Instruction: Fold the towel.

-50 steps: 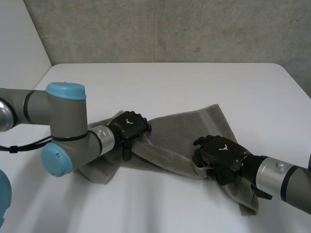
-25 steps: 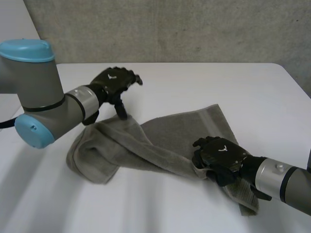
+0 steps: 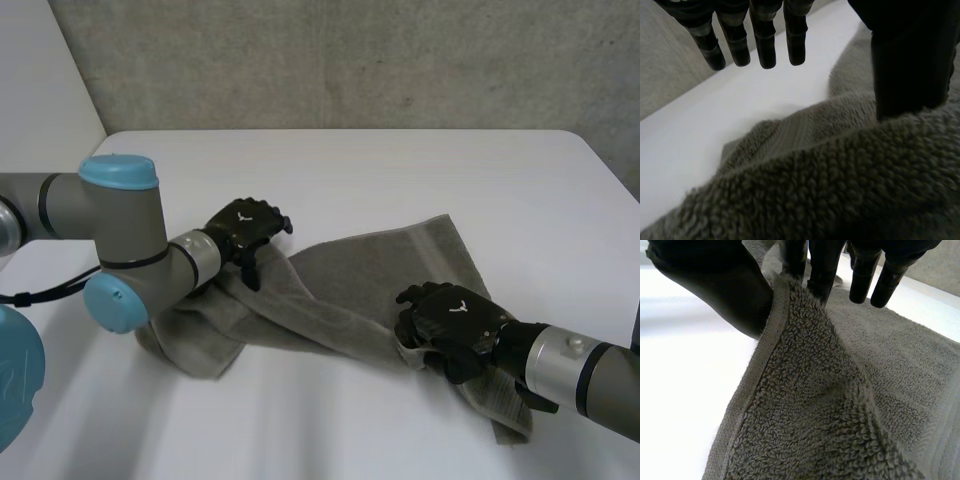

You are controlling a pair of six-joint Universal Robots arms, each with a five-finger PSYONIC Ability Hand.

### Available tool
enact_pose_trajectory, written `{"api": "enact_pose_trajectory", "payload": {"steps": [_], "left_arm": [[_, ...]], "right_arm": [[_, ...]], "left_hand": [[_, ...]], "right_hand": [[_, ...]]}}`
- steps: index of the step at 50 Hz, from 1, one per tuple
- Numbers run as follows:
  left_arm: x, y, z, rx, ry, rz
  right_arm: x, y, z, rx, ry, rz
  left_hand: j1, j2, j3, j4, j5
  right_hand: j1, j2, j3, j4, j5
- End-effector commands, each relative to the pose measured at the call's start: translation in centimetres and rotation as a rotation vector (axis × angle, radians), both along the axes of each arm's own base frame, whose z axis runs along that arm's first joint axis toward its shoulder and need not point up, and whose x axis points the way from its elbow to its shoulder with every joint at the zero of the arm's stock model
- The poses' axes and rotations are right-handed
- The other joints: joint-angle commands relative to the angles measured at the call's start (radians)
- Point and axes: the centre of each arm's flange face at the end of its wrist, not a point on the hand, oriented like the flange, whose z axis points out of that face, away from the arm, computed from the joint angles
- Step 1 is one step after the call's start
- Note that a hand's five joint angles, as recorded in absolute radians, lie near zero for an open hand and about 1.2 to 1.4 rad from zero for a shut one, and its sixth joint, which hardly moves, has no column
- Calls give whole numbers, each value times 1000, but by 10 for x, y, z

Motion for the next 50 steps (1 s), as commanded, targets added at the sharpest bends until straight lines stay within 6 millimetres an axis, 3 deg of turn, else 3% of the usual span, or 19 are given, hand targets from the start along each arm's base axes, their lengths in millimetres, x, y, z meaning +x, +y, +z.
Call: {"api": "enact_pose_trajectory", "payload": {"steps": [1, 18, 21, 23, 24, 26, 33, 39, 45, 50], "left_arm": [[3, 8, -9, 7, -79, -36], [3, 12, -16, 3, -122, -55], [3, 12, -16, 4, -123, -55], [2, 14, -15, 2, -123, -57], [2, 14, -15, 2, -123, -57], [1, 14, -12, -3, -120, -58], [3, 18, 3, -24, -112, -55], [9, 26, 25, -47, -95, -45], [14, 38, 33, -37, -99, -44], [25, 64, 46, -21, -100, -44]], "right_arm": [[0, 0, -1, 6, 0, 2], [0, 0, -2, 6, 1, 2], [0, 0, -2, 7, 1, 2], [0, 0, -2, 6, 1, 2], [0, 0, -2, 6, 1, 2], [0, 0, -3, 13, 2, 2], [0, -1, -4, 16, 4, 1], [0, -3, -1, 13, 2, -4], [-1, -7, 6, -10, 2, -15], [-3, -1, 31, -25, -4, -14]], "left_hand": [[16, 4, -44, -52, -5], [51, 39, -44, -52, 31], [165, 154, -44, -52, 145], [449, 437, -44, -52, 428], [450, 438, -44, -52, 430], [702, 690, -44, -52, 681], [1072, 1060, -44, -52, 1051], [1072, 1060, -44, -52, 1052], [1072, 1060, -44, -52, 1052], [1072, 1060, -44, -52, 1052]], "right_hand": [[90, 122, -6, -6, 66], [90, 122, -6, -6, 66], [90, 122, -6, -6, 66], [90, 122, -6, -6, 66], [90, 122, -6, -6, 66], [90, 122, -6, -6, 66], [90, 122, -6, -6, 66], [90, 122, -6, -6, 66], [90, 122, -6, -6, 66], [90, 122, -6, -6, 66]]}}
